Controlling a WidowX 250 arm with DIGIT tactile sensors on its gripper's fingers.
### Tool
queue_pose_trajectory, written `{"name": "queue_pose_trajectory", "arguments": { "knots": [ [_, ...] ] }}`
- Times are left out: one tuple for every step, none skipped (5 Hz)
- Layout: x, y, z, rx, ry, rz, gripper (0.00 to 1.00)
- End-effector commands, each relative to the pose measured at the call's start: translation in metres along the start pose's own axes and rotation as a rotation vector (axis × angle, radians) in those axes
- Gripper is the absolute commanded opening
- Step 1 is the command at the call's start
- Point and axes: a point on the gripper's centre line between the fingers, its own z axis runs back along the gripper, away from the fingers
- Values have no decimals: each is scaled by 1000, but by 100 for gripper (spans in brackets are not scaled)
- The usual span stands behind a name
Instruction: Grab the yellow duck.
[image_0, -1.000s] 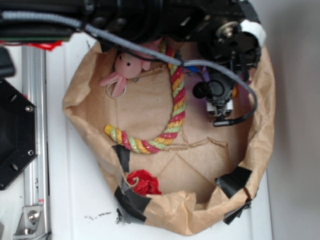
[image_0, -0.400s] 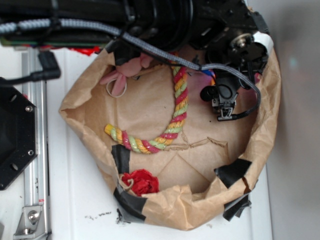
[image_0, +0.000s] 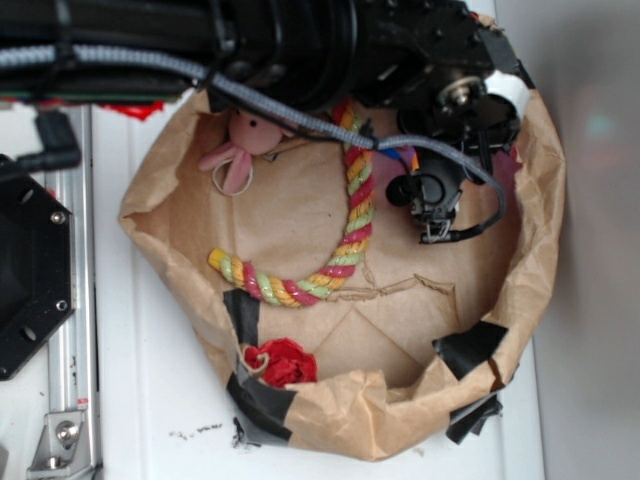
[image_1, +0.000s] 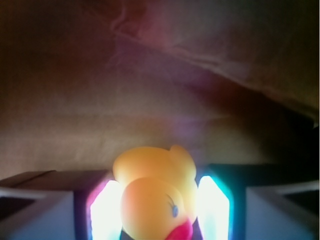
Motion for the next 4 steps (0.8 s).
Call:
{"name": "queue_pose_trajectory", "arguments": {
  "knots": [
    [-3,-19,39,9,-96,-52,0],
    [-11,-53,90,-30,-114,-85,0],
    [-11,-71,113,-56,-25,-63,0],
    [-14,-73,113,-48,46,-20,0]
  ]
}}
